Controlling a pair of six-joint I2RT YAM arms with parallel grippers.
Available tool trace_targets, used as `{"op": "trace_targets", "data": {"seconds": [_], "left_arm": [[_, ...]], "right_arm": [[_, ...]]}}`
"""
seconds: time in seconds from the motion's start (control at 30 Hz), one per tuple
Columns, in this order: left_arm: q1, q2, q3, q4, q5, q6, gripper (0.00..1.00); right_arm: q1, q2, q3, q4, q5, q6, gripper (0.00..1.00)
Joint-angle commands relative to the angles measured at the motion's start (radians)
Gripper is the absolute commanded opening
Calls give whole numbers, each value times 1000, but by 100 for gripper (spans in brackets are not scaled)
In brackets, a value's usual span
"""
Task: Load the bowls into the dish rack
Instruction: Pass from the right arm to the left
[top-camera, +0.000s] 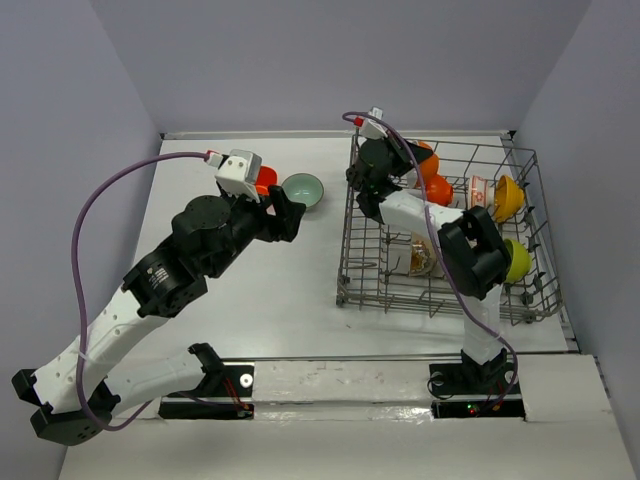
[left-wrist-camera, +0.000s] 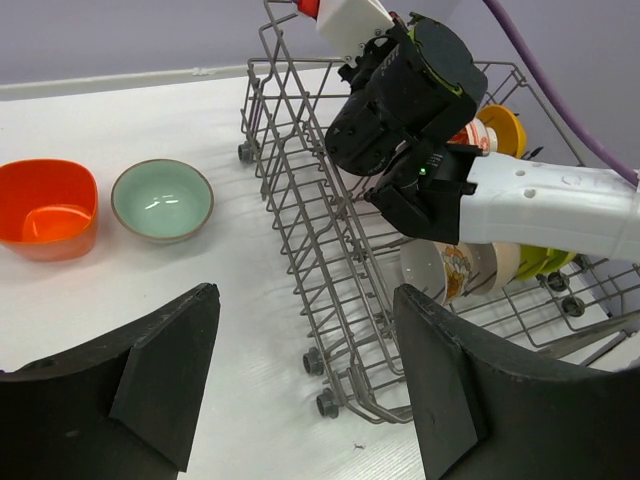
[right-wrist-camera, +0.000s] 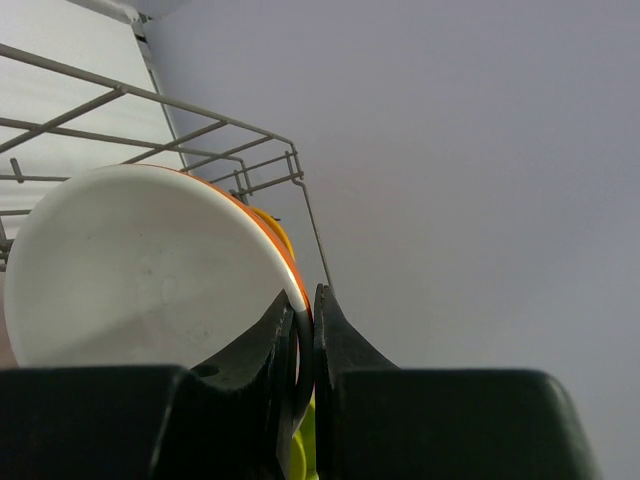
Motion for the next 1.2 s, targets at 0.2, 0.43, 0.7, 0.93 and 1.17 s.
{"op": "trace_targets", "data": {"seconds": [0.2,0.43,0.7,0.93,1.17], "left_arm": [[7,33,-17,47,23,-1,79],[7,-1,-64,219,55,-125,76],[-114,40,-147,824,-185,-225,99],[-430,385,83,1307,-487,281,99],[-516,543,224,1457,-495,388,99]], "right_arm": [[58,-183,43,198,114,-1,1],[87,-292,48,-61,71,215,1],[133,-369,40,-124,63,252,1],[165,-409,35,-123,57,249,1],[222,-496,49,-377,0,466,1]]}}
